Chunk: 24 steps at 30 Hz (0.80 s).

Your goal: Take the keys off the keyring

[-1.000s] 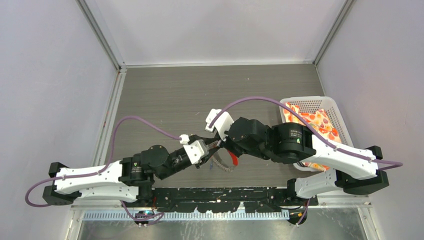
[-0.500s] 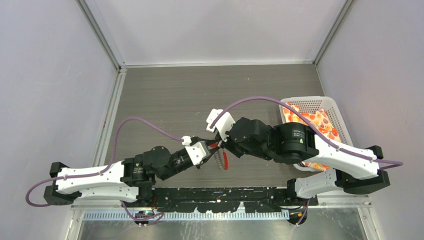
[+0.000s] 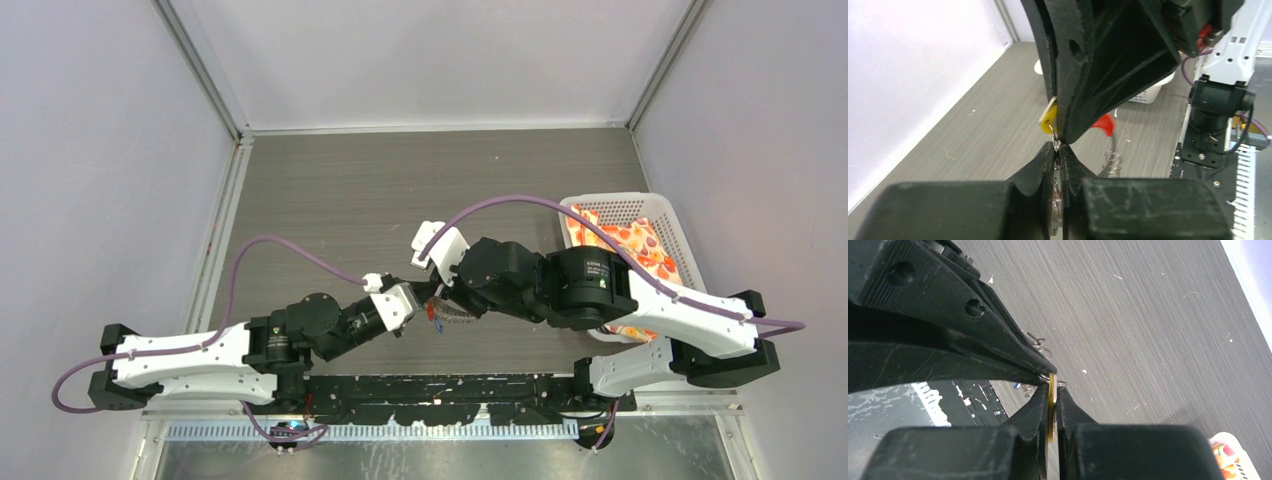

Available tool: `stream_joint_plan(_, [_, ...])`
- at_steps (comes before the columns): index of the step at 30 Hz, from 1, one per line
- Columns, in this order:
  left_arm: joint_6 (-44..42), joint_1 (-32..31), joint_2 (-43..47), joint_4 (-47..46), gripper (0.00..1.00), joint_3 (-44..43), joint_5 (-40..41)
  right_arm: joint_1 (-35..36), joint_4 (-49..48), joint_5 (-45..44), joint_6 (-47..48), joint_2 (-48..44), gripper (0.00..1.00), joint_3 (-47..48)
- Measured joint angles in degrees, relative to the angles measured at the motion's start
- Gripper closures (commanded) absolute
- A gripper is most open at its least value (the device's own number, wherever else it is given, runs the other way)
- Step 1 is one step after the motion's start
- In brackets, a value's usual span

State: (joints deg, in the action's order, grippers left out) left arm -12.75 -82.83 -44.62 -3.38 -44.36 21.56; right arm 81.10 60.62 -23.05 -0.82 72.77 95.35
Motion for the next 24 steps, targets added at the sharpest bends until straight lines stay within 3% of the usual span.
stream_joint_plan(10, [-0.17,0.0,1.84,-0.22,0.99,0.74,0.7,0.31,1.14,-3.76,-0.81,-0.13,0.99,-0.26])
stream_joint_plan(23, [-0.15,0.07,7.17,-3.67,0.99,5.92,-6.47,1.07,-1.81,-2.58,-1.95,-3.02,0.99,-5.95])
stream_joint_plan(24, [-0.13,0.07,7.06,-3.72,0.96,5.92,-6.54,1.07,-1.79,-2.54,-1.95,-3.04,0.99,-5.92])
